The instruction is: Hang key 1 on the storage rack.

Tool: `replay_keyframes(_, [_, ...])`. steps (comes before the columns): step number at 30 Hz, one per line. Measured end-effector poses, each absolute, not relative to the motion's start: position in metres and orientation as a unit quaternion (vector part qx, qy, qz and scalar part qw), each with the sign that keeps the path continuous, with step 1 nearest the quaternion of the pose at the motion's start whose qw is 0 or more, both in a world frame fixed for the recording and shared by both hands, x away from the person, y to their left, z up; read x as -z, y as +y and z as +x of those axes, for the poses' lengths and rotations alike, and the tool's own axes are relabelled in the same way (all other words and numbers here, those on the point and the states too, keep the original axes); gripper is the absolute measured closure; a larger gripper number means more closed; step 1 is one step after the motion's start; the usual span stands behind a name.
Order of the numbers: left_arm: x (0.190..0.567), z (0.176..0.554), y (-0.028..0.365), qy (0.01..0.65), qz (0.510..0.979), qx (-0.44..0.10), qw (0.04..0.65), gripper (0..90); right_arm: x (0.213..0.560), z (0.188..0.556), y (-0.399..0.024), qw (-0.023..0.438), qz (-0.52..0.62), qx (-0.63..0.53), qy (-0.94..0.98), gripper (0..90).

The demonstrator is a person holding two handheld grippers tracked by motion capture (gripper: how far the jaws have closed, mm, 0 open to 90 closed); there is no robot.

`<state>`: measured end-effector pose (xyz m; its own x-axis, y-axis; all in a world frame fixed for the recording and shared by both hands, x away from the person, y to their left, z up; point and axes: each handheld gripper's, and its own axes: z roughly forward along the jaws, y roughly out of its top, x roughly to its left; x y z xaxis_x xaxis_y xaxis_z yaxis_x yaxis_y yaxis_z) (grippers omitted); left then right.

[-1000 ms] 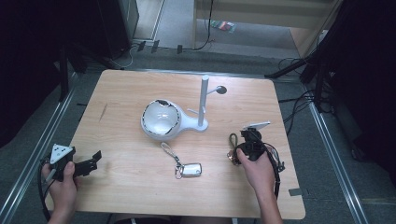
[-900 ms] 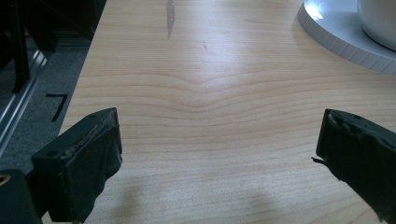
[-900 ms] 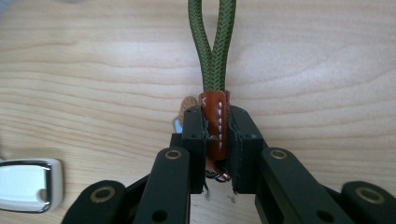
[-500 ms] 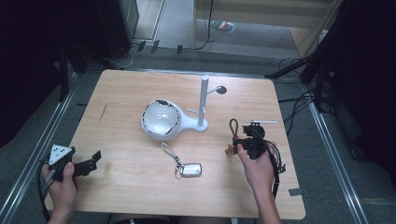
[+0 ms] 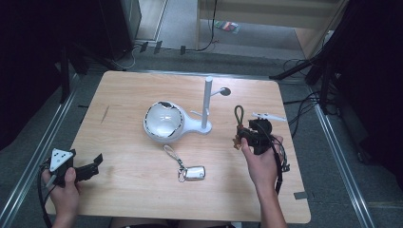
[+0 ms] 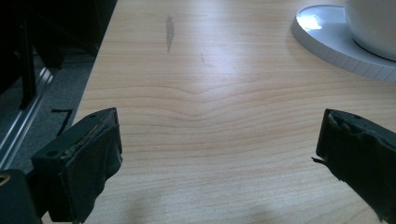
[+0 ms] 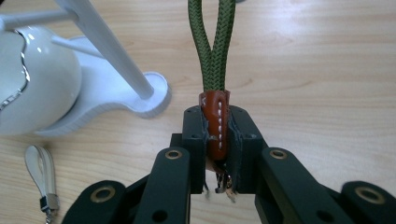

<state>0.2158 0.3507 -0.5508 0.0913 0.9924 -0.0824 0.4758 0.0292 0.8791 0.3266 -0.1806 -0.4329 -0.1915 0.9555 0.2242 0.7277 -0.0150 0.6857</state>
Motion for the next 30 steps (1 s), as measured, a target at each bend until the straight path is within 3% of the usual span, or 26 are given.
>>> replay_keyframes(5, [0.551, 0.214, 0.351, 0.602, 0.605, -0.331, 0.401, 0.3, 0.415, 0.341, -0.177, 0.168, 0.597, -0.364, 0.694, 79.7])
replay_keyframes(10, [0.551, 0.21, 0.357, 0.592, 0.595, -0.323, 0.438, 0.3, 0.411, 0.343, -0.174, 0.178, 0.587, -0.378, 0.694, 79.7])
replay_keyframes(14, [0.552, 0.208, 0.364, 0.604, 0.57, -0.306, 0.466, 0.4, 0.413, 0.345, -0.167, 0.203, 0.573, -0.383, 0.696, 79.6])
replay_keyframes(15, [0.552, 0.207, 0.366, 0.604, 0.564, -0.303, 0.475, 0.3, 0.414, 0.345, -0.163, 0.227, 0.566, -0.386, 0.692, 79.6])
replay_keyframes(30, [0.552, 0.21, 0.358, 0.595, 0.597, -0.297, 0.449, 0.3, 0.422, 0.346, -0.156, 0.267, 0.55, -0.422, 0.669, 79.5])
